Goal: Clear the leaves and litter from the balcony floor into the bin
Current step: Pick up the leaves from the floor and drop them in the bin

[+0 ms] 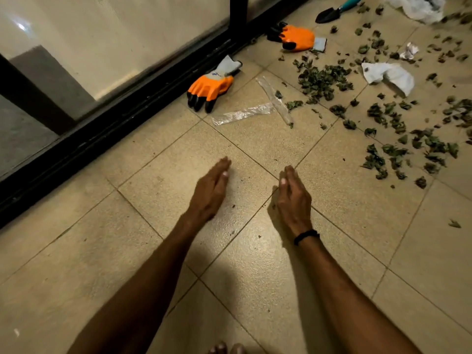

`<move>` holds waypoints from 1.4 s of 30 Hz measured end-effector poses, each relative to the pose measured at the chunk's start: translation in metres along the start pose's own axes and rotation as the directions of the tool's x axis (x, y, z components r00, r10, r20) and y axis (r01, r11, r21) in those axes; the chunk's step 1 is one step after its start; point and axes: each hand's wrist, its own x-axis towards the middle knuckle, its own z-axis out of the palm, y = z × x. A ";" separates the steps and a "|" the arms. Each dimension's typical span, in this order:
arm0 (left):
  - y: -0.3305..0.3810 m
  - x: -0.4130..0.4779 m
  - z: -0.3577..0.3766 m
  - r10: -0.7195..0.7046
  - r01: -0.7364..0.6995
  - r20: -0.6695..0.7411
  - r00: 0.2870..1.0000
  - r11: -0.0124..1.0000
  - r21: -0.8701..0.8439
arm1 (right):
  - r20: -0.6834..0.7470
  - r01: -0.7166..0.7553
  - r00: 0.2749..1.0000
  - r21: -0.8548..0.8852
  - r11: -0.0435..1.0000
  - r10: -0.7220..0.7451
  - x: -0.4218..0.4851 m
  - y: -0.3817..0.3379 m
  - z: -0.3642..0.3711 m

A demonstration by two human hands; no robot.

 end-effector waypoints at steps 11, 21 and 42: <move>-0.015 0.050 0.007 0.153 -0.199 0.171 0.973 0.934 0.296 | 0.237 0.114 0.966 -0.047 0.992 -0.100 0.026 -0.001 0.005; -0.011 -0.041 -0.004 -0.191 0.115 -0.234 0.953 0.946 -0.304 | -0.145 -0.161 0.962 0.376 0.913 0.230 -0.030 0.009 0.005; -0.014 -0.104 0.029 -0.159 0.300 -0.275 0.948 0.730 0.614 | 0.081 0.099 0.994 -0.507 0.856 -0.067 -0.083 0.018 0.030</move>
